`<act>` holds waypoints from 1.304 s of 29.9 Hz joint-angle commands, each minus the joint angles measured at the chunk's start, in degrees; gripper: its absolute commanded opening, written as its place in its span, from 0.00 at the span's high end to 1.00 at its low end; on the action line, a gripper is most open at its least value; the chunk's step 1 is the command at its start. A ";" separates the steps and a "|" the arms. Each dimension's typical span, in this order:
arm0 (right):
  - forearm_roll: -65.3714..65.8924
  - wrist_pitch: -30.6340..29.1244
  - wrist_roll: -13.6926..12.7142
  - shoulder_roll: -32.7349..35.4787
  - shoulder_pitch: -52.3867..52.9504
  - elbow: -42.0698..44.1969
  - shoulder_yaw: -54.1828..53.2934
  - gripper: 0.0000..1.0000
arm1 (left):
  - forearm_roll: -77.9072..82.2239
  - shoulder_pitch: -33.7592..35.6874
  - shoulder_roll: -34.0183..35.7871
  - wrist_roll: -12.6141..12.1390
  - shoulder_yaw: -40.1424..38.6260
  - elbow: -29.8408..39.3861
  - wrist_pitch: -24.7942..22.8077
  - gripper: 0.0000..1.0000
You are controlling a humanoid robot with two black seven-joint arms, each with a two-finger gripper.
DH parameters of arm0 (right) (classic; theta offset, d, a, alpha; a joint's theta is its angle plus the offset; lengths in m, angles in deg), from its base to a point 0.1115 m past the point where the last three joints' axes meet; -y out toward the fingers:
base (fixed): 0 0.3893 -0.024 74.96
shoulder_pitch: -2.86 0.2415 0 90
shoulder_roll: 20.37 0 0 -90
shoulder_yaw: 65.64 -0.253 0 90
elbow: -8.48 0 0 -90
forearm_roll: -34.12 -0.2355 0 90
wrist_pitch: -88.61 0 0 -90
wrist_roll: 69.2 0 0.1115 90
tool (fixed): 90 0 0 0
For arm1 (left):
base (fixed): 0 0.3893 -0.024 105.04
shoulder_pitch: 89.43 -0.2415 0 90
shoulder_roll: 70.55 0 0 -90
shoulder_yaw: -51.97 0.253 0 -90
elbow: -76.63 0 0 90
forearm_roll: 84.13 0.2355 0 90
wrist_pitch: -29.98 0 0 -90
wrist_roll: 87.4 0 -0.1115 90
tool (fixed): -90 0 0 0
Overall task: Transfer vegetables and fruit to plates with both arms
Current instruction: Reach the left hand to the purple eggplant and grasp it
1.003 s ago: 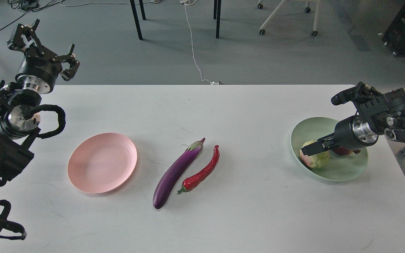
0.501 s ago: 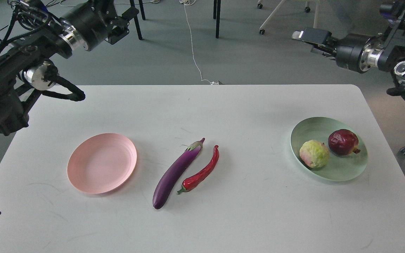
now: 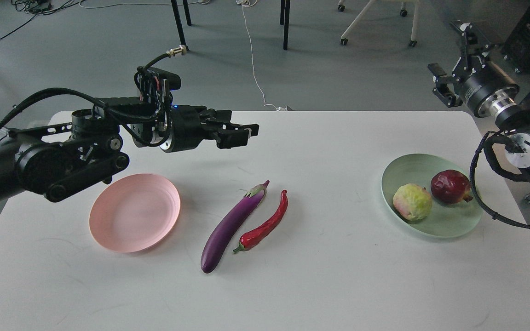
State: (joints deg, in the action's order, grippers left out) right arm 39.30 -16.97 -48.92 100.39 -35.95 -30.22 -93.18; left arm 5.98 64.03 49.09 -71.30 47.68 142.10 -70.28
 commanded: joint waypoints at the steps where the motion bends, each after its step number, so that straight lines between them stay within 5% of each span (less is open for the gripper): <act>1: -9.74 -3.92 -0.59 -0.17 -2.15 2.22 -0.50 0.01 | 13.12 -0.10 -0.99 -0.01 4.46 0.62 0.94 0.19; 6: -11.16 -9.64 -0.50 -0.17 -3.12 2.58 -0.59 0.01 | 22.72 -1.85 -4.50 -1.24 7.18 0.19 0.94 0.28; 12: -11.16 -12.29 -0.50 0.97 -4.09 2.23 -0.41 0.01 | 24.49 -7.47 -8.90 -8.71 7.89 -2.36 0.85 0.38; 17: -11.16 -12.42 -0.50 1.76 -4.17 2.23 -0.24 0.01 | 24.67 -9.58 -9.08 -9.59 7.81 -3.24 0.85 0.48; 25: -11.16 -12.29 -0.15 1.59 -5.22 2.23 -0.32 0.01 | 24.23 -11.35 -7.76 -9.68 6.93 -3.33 0.33 0.93; 33: -11.16 -12.02 -0.06 1.67 -5.67 2.49 -0.41 0.01 | 23.09 -11.26 -6.36 -9.77 3.42 -1.23 0.33 0.94; 39: -11.16 -11.93 -0.06 1.67 -5.58 2.40 -0.50 0.01 | 18.00 -10.12 3.46 -11.08 -1.67 10.44 -1.25 0.94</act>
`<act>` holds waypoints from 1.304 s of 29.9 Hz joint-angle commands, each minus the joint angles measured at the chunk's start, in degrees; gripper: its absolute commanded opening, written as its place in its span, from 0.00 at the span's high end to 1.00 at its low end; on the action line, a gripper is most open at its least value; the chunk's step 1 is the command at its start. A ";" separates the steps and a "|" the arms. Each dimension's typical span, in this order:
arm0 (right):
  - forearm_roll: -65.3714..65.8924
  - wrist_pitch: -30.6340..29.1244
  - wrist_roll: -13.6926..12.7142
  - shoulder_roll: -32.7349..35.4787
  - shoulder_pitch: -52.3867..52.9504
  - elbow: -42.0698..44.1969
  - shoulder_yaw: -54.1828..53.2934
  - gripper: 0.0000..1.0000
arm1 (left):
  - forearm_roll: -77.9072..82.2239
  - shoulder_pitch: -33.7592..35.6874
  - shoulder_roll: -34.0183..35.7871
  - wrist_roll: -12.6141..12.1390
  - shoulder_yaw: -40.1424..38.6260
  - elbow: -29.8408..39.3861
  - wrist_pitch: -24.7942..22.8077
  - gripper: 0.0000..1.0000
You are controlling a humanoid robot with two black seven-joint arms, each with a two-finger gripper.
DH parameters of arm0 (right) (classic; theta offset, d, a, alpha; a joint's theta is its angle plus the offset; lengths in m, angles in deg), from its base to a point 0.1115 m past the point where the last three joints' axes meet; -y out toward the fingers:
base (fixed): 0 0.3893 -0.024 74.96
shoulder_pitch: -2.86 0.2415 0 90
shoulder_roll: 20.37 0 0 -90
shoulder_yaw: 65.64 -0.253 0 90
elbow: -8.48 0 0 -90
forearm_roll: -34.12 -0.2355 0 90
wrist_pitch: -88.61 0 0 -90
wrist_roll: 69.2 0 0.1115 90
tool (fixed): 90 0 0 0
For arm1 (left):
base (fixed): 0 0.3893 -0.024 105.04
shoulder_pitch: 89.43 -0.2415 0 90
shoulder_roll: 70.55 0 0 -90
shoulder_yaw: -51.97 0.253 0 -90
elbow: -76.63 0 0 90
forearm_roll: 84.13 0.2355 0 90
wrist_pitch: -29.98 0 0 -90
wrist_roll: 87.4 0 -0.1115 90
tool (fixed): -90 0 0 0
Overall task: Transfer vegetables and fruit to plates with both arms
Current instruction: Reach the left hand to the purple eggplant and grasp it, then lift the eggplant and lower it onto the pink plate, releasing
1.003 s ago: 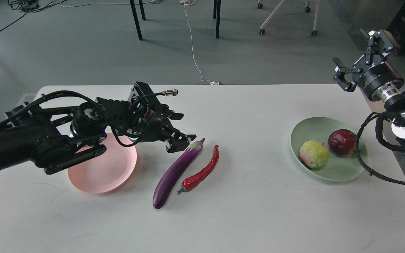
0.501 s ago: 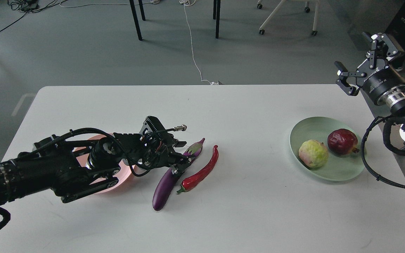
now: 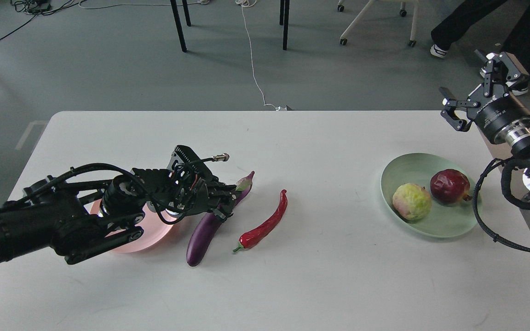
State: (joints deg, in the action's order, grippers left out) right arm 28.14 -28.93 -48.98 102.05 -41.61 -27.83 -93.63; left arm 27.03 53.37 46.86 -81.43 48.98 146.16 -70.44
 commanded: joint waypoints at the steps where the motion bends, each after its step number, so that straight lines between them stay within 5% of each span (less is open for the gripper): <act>1: 0.00 0.02 -0.01 0.01 0.09 0.01 -0.05 0.01 | -4.36 0.72 8.25 -1.39 -4.21 8.85 -1.96 0.94; 5: 0.00 0.02 -0.01 -0.25 0.18 -0.08 -0.66 0.01 | -8.41 0.46 20.37 -1.05 -7.30 17.03 -3.99 0.94; 11: 0.00 0.11 -0.01 -1.04 0.44 -0.08 -0.75 0.01 | -8.94 -3.05 33.49 3.08 -5.54 17.14 -3.82 0.94; 24: 0.17 0.02 -0.01 -1.75 0.88 -0.34 -0.66 0.01 | -9.29 -7.28 27.70 2.65 -5.80 9.67 -1.18 0.89; 31: 0.26 -0.15 -0.01 -1.57 0.79 -0.08 -0.57 0.01 | -9.56 -7.36 22.69 2.56 -5.63 1.94 -0.92 0.42; 39: 0.09 -0.47 0.17 -1.22 0.44 -0.25 -1.19 0.01 | -9.82 -5.79 19.97 2.74 -6.94 2.55 -1.18 0.18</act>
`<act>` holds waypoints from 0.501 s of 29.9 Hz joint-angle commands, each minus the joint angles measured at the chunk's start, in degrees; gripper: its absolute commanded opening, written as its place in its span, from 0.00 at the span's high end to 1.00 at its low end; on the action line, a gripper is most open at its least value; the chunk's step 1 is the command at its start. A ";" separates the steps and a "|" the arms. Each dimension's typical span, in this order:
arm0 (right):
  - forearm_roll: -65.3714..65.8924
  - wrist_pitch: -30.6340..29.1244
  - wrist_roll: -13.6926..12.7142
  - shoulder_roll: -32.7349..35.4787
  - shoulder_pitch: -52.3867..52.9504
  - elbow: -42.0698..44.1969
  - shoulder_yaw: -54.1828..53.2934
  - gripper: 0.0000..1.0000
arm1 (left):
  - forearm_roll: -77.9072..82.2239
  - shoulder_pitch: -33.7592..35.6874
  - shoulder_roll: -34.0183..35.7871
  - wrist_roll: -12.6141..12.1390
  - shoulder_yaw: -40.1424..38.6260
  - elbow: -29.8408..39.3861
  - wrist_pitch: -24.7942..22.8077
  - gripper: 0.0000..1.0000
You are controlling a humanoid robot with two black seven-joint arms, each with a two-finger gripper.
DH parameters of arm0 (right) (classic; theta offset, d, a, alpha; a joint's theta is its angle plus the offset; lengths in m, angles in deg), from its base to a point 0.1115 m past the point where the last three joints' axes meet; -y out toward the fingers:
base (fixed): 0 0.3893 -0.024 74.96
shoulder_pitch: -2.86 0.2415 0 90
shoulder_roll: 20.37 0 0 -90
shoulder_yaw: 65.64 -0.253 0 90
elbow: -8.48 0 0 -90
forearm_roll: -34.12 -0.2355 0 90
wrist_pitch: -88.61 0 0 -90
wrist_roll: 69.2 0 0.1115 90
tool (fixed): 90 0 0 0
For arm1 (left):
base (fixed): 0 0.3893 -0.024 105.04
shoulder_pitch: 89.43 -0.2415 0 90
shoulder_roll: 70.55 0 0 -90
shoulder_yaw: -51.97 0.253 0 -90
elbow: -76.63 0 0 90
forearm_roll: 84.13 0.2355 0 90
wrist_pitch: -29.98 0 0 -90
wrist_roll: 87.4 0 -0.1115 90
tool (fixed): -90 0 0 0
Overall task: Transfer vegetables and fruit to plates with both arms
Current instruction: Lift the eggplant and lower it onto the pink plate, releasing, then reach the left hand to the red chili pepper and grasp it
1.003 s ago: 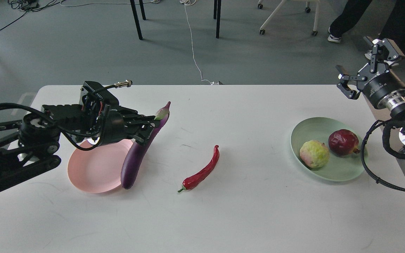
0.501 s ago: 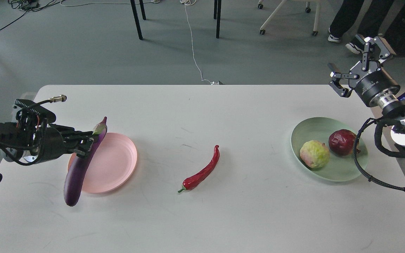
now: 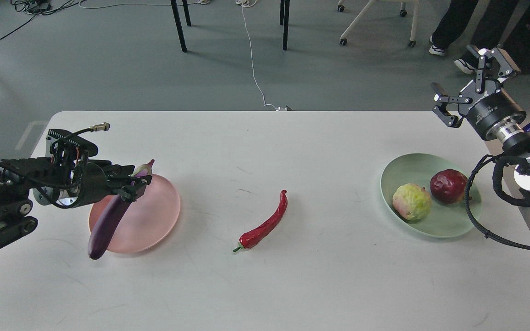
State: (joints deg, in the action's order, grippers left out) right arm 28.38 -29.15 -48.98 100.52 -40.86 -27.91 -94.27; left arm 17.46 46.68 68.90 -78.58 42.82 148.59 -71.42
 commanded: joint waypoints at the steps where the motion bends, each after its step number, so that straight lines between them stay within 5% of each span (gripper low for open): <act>1: -0.33 -0.24 0.34 0.66 -0.49 -0.17 -1.24 0.01 | -0.69 1.60 -2.95 -0.20 -1.31 0.03 -0.29 0.14; 15: -0.33 -0.24 0.70 3.92 -12.00 2.55 -14.26 0.01 | 0.69 7.76 -21.31 -0.55 -0.36 0.56 -3.01 0.18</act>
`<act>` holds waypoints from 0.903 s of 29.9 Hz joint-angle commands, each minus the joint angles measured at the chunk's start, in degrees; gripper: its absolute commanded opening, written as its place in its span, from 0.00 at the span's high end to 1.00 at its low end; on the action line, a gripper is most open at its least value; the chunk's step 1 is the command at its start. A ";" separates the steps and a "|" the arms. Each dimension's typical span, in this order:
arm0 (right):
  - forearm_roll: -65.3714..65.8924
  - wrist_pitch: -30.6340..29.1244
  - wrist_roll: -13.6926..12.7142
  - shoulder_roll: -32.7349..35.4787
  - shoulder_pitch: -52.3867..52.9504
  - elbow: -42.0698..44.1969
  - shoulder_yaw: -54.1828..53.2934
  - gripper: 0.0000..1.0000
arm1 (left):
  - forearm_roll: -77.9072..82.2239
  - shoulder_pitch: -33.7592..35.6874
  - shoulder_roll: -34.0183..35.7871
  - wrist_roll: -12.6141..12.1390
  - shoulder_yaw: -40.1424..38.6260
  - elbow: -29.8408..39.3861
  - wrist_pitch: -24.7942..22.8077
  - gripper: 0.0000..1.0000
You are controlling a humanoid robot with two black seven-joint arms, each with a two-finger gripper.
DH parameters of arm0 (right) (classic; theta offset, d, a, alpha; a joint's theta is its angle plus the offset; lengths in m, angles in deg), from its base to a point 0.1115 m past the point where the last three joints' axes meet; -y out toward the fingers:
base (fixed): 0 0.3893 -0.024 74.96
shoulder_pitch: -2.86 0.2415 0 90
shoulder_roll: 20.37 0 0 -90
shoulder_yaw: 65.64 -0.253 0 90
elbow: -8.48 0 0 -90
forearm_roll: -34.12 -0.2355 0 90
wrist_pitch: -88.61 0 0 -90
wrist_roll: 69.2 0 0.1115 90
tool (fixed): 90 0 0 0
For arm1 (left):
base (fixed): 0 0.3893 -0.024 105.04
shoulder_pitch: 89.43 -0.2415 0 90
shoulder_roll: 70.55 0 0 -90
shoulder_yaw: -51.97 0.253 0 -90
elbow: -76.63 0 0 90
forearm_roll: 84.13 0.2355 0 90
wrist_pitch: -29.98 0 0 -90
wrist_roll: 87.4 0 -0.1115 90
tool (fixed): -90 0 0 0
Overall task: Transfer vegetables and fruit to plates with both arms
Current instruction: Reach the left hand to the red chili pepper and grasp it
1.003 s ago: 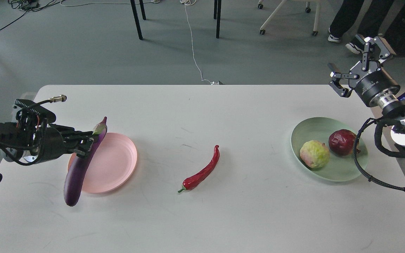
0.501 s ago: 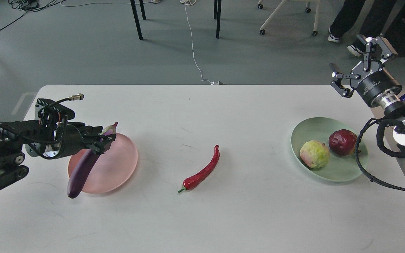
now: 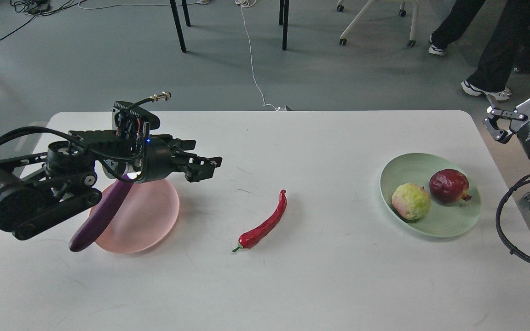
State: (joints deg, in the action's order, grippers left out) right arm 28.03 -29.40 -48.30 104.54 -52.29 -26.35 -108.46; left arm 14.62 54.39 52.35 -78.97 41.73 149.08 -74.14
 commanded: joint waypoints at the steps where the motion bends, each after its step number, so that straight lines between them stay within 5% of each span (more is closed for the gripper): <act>1: 0.02 0.00 0.02 -0.10 -0.57 1.17 -0.07 0.01 | 6.07 0.06 -6.52 -0.25 1.44 0.07 -0.82 0.20; 13: 0.11 0.00 0.02 -0.54 -0.66 1.00 0.11 0.01 | 18.76 -1.17 -13.74 -3.07 9.27 -0.81 -2.66 0.29; 23: 0.11 0.00 0.02 -0.72 -0.57 0.91 0.19 0.01 | 18.76 -4.16 -12.69 -3.24 9.18 -0.90 -6.18 0.91; 27: 0.11 0.00 0.02 -0.63 -0.40 0.91 0.19 0.01 | 18.58 -3.64 -10.85 -3.33 8.13 0.67 -5.83 0.95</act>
State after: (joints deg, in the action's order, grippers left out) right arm 28.15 -29.40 -48.28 103.82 -52.83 -25.46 -108.27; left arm 33.33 50.32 39.95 -82.10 50.54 148.47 -80.23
